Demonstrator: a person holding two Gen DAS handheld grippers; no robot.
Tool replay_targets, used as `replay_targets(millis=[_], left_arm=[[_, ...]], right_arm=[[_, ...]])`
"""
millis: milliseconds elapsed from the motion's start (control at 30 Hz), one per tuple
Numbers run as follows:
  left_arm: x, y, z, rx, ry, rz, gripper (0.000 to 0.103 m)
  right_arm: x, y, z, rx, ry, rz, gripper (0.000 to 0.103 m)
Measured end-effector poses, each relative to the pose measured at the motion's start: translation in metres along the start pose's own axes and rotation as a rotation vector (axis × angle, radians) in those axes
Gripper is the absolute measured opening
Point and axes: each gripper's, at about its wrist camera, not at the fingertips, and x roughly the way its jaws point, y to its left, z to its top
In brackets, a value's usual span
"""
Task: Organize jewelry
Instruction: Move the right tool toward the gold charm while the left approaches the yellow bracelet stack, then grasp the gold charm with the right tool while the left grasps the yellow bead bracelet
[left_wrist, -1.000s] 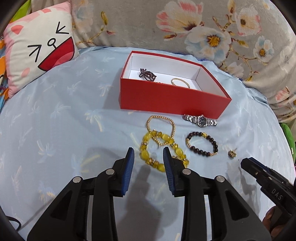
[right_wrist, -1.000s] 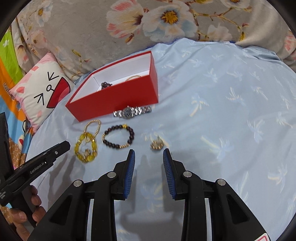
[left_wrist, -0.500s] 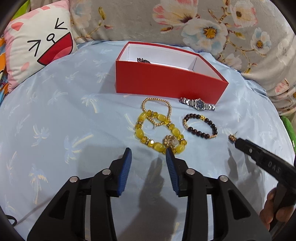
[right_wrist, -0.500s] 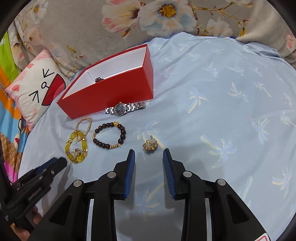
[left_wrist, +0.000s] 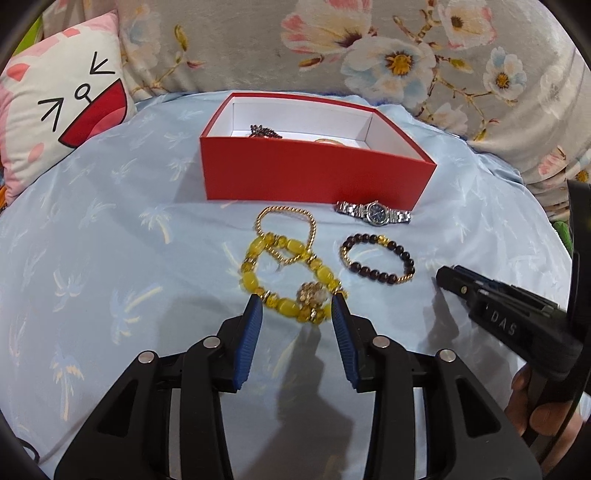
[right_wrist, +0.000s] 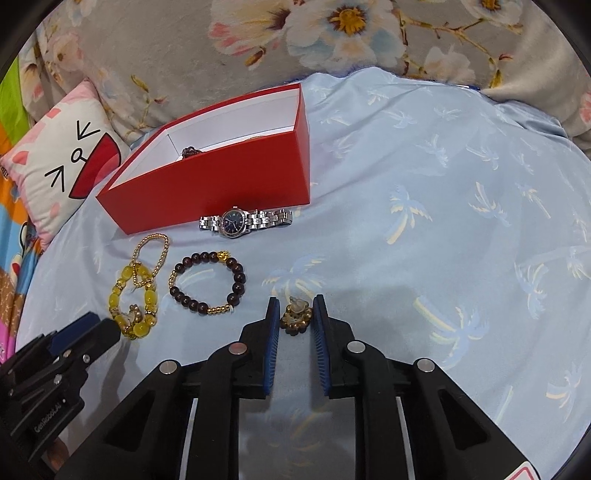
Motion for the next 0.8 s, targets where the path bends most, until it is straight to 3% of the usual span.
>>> replay_targets(millis=[167,400,800], left_arm=[[0.014,-0.009,0.007,0.028,0.012,0.005,0.035],[0.025,-0.012,0.006,0.042,0.031,0.005,0.017],[0.021,-0.006,0.005,0.019,0.033,-0.013,0.016]], right_arm=[[0.0,-0.002,0.0,0.013,-0.001,0.01,0.017],[0.0,-0.004,0.001,0.024,-0.002,0.022,0.017],[-0.006,-0.005,-0.001,0.03,-0.019,0.04,0.017]])
